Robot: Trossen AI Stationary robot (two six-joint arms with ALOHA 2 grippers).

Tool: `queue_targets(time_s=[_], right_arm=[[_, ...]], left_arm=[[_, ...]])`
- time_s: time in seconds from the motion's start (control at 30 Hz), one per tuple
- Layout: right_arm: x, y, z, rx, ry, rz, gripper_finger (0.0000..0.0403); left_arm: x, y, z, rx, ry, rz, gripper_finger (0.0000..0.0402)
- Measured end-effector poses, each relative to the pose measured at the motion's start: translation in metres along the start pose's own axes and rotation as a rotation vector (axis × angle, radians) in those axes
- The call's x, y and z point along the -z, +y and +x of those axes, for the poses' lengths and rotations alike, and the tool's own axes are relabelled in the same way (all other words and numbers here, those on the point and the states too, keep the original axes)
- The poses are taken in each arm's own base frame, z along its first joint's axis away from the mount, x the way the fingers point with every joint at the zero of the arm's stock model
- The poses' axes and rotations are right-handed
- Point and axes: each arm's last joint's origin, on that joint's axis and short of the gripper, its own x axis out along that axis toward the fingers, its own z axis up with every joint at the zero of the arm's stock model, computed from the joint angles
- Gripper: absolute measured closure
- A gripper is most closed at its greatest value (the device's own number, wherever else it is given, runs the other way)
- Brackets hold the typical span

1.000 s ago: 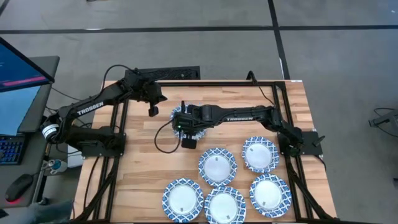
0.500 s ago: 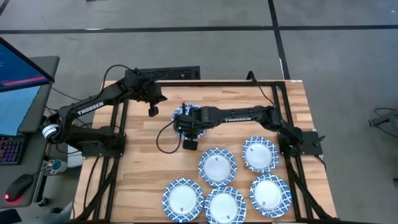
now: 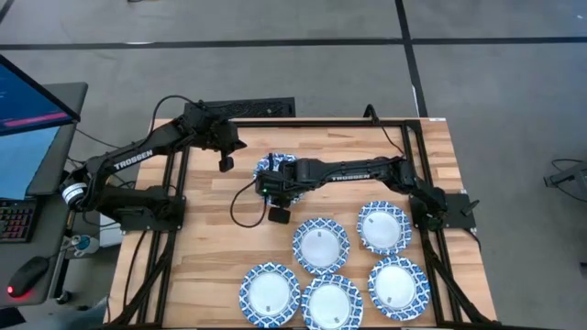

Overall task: Nest bowls inside each other
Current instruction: Stack the blue bowl on top of the blue bowls

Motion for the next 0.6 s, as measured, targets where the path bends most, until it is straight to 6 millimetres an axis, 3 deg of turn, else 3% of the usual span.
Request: queue_targets(time_s=[0.17,0.33,0.43,0.6], right_arm=[[-0.007,-0.006,0.001,0.019,-0.063,0.003,0.0237],[-0.008,-0.021,0.001,0.172,-0.074,0.035,0.0176],[-0.008,-0.027,0.002,0.182,-0.074,0.046,0.0172],[-0.008,-0.025,0.000,0.186,-0.077,0.034,0.0206]], left_arm=[[0.000,0.000,0.000,0.000,0.000,-0.008,0.0401],[0.000,0.000,0.000,0.001,0.000,-0.009,0.0401],[0.000,0.000,0.000,0.003,0.004,-0.010,0.0401],[0.000,0.000,0.000,0.002,0.003,-0.010,0.0401]])
